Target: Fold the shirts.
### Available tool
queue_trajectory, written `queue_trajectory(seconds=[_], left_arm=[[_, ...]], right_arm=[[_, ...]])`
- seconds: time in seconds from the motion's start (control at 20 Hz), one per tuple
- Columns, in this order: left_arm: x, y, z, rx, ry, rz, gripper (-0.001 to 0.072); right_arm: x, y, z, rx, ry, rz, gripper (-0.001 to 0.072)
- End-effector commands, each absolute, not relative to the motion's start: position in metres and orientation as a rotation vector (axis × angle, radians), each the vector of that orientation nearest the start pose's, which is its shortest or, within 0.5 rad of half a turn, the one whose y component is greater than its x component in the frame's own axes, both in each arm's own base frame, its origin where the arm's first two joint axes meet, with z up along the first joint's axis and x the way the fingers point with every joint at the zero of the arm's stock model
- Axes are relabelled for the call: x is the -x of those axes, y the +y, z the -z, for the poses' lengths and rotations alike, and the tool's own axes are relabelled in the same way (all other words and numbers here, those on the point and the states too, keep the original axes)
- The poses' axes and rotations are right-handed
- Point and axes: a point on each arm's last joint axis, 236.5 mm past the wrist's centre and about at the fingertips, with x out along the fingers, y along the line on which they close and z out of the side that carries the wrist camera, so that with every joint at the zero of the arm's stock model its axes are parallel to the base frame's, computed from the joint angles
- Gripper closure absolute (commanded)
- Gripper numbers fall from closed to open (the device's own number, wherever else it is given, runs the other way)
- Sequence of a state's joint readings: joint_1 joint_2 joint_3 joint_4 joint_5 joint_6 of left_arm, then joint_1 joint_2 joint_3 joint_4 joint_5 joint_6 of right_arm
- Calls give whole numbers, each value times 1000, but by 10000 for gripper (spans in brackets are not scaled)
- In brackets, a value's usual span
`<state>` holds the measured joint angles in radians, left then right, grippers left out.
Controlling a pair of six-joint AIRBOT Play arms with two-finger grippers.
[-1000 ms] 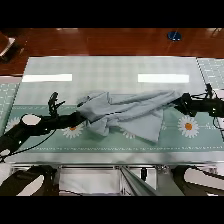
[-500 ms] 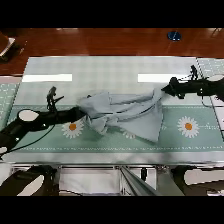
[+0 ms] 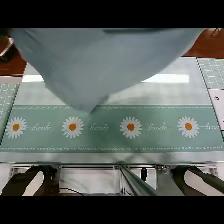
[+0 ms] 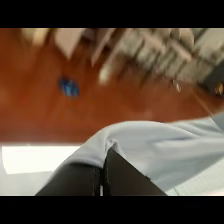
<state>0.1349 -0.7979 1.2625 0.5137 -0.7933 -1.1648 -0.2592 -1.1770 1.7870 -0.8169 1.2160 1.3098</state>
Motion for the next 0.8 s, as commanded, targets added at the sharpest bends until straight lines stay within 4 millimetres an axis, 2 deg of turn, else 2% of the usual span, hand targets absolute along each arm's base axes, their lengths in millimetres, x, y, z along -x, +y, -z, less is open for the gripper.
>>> queue_trajectory(seconds=[0.0, 0.15, 0.25, 0.35, 0.45, 0.55, 0.6, 0.65, 0.75], left_arm=[[-286, -76, -494, 263, -154, 440, 688], [-227, -65, -533, 104, -288, 316, 688], [-186, -61, -550, 9, -365, 222, 688], [-150, -58, -560, -76, -423, 119, 688], [-131, -50, -552, -139, -403, 18, 688], [-137, -41, -528, -93, -309, -11, 688], [-149, -38, -510, -46, -244, 2, 689], [-165, -36, -489, -4, -172, 18, 688], [-205, -32, -429, 89, -1, 75, 688]], right_arm=[[-323, 53, -452, -80, 204, -344, 688], [-253, 51, -478, 14, 118, -247, 688], [-218, 46, -483, 35, 99, -185, 688], [-193, 45, -478, 39, 115, -151, 688], [-180, 46, -462, 37, 179, -142, 688], [-179, 45, -442, 21, 258, -145, 688], [-185, 45, -432, 8, 288, -150, 688], [-192, 44, -419, -11, 327, -157, 688], [-212, 45, -379, -62, 442, -188, 688]])
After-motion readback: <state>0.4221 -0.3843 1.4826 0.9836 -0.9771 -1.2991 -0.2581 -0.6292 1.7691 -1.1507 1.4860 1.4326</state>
